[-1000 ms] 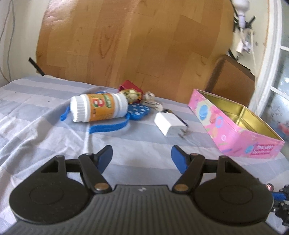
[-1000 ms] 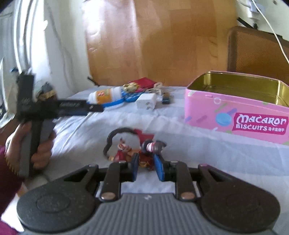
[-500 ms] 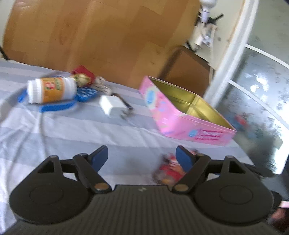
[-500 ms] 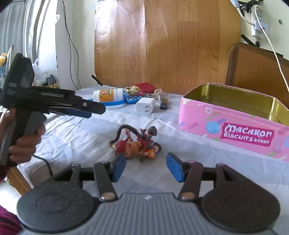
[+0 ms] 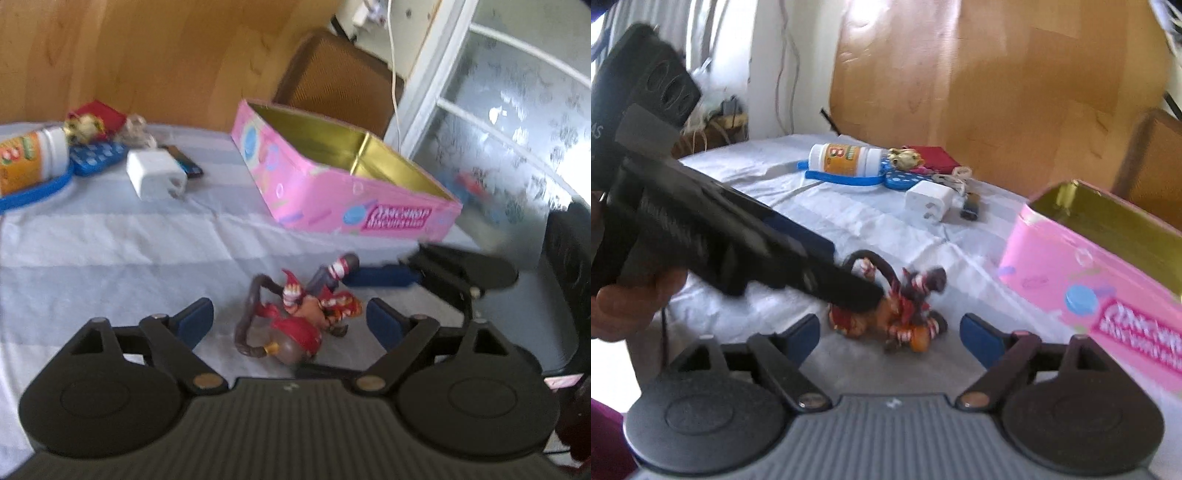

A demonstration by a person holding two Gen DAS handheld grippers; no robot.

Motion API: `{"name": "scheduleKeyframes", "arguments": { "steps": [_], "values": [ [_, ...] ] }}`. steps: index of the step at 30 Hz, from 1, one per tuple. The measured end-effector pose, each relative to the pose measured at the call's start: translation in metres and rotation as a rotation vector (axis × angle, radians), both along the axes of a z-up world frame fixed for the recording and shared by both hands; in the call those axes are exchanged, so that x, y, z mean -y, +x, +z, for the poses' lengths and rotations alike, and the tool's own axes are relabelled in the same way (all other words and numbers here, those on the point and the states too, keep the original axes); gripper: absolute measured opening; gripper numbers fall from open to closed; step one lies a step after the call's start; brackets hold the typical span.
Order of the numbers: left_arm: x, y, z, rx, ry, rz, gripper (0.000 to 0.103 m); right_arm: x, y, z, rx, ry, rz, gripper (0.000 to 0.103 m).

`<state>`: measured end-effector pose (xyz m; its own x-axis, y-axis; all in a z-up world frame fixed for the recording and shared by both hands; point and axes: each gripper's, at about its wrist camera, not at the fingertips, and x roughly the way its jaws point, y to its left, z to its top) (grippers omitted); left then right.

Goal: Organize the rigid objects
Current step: 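Carry the figurine into the pink tin and open the left tool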

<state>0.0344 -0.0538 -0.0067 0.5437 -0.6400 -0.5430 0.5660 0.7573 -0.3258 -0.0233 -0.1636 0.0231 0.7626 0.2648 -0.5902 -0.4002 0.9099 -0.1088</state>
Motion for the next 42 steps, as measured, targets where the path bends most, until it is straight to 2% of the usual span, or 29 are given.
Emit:
{"name": "scheduleKeyframes", "arguments": {
  "steps": [1, 2, 3, 5, 10, 18, 23, 27, 31, 32, 33, 34, 37, 42],
  "values": [
    [0.002, 0.000, -0.003, -0.002, 0.000, -0.008, 0.086, -0.003, 0.004, -0.001, 0.000, -0.011, 0.011, 0.077],
    [0.004, -0.001, -0.002, 0.016, -0.005, -0.021, 0.079, -0.007, 0.008, -0.003, -0.012, -0.020, 0.030, 0.072],
    [0.004, 0.000, -0.001, 0.002, -0.011, -0.030, 0.077, -0.010, 0.009, -0.004, 0.001, -0.034, 0.031, 0.067],
    [0.004, 0.000, 0.002, 0.014, 0.005, -0.013, 0.069, -0.016, 0.006, -0.007, 0.034, -0.068, 0.026, 0.067],
    [0.012, 0.006, 0.025, 0.061, -0.008, -0.037, 0.070, -0.009, 0.004, 0.003, 0.085, -0.027, -0.017, 0.066],
    [0.080, 0.041, 0.075, 0.222, 0.014, -0.128, 0.071, 0.034, 0.020, 0.043, 0.253, -0.047, -0.175, 0.066],
    [0.132, 0.071, 0.081, 0.254, 0.051, -0.174, 0.071, 0.083, 0.049, 0.052, 0.246, -0.024, -0.282, 0.067],
    [0.160, 0.097, 0.071, 0.197, 0.052, -0.185, 0.072, 0.117, 0.071, 0.047, 0.195, 0.004, -0.342, 0.067],
    [0.178, 0.110, 0.058, 0.160, 0.072, -0.147, 0.075, 0.137, 0.088, 0.037, 0.145, 0.015, -0.404, 0.068],
    [0.179, 0.111, 0.056, 0.158, 0.081, -0.110, 0.080, 0.143, 0.091, 0.034, 0.134, 0.014, -0.431, 0.073],
    [0.178, 0.112, 0.053, 0.152, 0.084, -0.076, 0.082, 0.149, 0.091, 0.031, 0.141, 0.035, -0.463, 0.085],
    [0.176, 0.113, 0.051, 0.143, 0.075, -0.057, 0.082, 0.151, 0.091, 0.030, 0.152, 0.037, -0.498, 0.088],
    [0.162, 0.109, 0.049, 0.121, 0.034, -0.020, 0.083, 0.157, 0.088, 0.029, 0.176, 0.056, -0.560, 0.088],
    [0.121, 0.087, 0.057, 0.180, 0.010, 0.036, 0.083, 0.149, 0.075, 0.027, 0.193, 0.088, -0.582, 0.084]
  ]
}}
